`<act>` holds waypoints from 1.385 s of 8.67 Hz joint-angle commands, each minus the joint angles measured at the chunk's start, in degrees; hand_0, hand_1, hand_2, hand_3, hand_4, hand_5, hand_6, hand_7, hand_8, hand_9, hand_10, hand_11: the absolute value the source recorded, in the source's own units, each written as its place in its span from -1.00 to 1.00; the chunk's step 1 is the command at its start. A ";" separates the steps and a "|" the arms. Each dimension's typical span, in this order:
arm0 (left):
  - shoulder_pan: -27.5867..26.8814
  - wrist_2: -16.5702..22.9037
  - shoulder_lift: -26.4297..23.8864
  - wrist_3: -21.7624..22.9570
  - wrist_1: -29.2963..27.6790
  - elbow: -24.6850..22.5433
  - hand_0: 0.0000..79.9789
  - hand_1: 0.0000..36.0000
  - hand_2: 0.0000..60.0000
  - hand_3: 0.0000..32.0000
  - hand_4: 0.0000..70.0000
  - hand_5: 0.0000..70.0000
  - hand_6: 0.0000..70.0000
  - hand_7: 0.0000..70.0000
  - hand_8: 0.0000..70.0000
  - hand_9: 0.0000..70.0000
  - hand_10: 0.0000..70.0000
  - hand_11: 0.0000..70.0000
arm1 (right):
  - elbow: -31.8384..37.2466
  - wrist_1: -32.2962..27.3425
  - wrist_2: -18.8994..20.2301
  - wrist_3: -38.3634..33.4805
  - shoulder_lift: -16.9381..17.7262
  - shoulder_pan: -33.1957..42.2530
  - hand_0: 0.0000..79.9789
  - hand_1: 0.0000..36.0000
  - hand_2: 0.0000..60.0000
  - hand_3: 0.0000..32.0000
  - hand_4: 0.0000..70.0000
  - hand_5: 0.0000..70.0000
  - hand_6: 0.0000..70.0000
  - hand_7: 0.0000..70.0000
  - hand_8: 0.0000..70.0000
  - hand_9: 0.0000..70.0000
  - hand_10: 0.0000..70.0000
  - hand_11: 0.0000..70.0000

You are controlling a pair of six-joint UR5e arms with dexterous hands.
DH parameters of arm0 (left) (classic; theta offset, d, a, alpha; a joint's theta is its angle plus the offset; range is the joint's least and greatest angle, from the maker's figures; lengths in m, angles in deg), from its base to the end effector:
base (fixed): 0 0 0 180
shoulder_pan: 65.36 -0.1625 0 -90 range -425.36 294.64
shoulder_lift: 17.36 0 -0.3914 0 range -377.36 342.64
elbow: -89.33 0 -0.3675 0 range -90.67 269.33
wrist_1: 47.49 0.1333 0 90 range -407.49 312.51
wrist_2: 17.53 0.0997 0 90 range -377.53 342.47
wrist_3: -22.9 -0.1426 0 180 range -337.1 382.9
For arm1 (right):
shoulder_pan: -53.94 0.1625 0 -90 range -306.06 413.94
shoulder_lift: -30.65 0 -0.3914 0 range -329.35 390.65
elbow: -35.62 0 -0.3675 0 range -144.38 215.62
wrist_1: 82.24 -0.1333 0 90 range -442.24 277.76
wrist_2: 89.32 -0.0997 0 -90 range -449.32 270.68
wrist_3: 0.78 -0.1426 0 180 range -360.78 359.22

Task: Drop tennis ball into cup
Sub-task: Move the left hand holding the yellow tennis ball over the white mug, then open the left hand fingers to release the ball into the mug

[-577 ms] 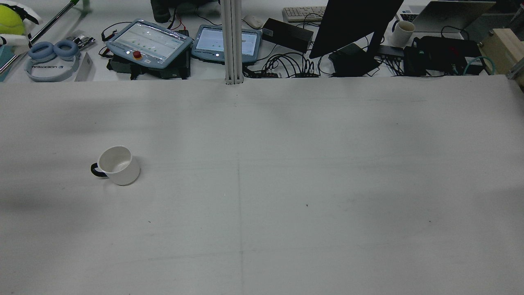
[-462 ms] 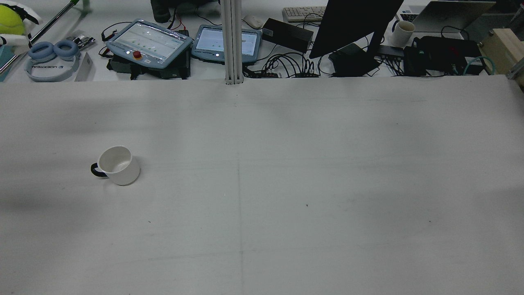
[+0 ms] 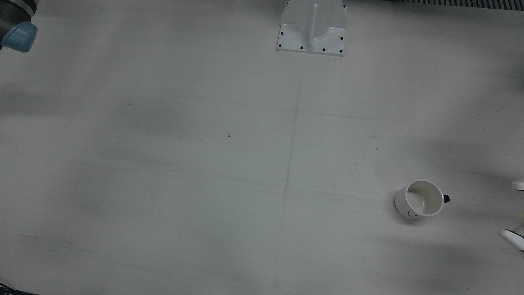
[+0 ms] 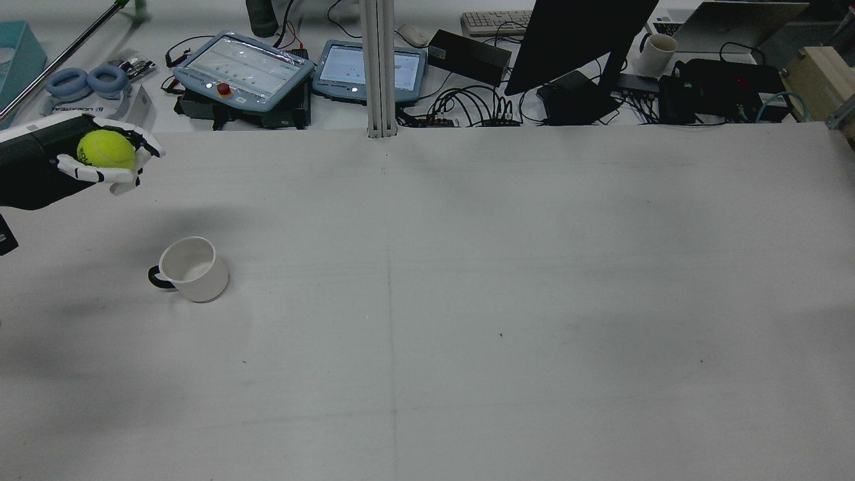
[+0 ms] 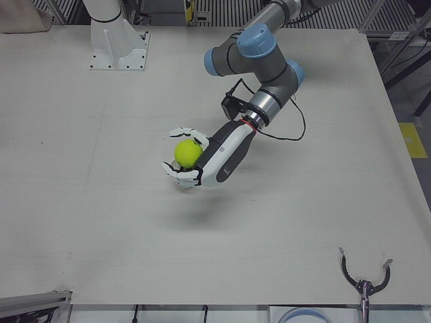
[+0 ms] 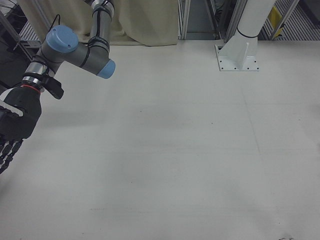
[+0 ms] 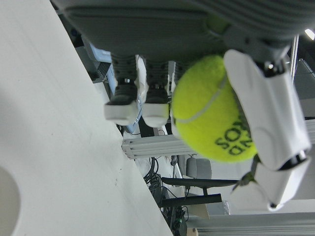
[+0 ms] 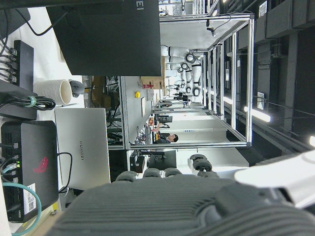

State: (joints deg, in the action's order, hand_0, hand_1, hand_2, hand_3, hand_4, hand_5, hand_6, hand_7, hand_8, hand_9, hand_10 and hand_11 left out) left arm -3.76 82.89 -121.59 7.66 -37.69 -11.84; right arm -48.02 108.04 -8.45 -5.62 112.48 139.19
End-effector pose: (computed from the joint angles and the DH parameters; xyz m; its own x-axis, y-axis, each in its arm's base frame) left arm 0.1861 -0.5702 0.4426 -0.7884 -0.5370 -0.3001 0.0822 0.3915 -0.9165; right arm 0.1101 -0.5585 0.6577 -0.9944 -0.0868 -0.0602 0.0720 -0.1400 -0.9875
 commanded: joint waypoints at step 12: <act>-4.91 -0.40 5.53 -1.20 -4.43 -3.42 0.19 0.06 -0.44 -1.00 -0.57 -0.98 -0.96 -0.32 -1.00 -0.91 -1.00 -1.00 | 0.06 0.00 0.00 0.00 0.00 0.00 -1.00 -1.00 -1.00 -1.00 -1.00 -1.00 -1.00 -1.00 -1.00 -1.00 -1.00 -1.00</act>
State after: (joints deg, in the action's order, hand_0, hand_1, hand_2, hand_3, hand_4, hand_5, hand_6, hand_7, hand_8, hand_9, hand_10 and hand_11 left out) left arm -8.67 82.49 -116.38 6.46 -42.02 -15.22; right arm -47.96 108.04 -8.46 -5.62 112.48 139.19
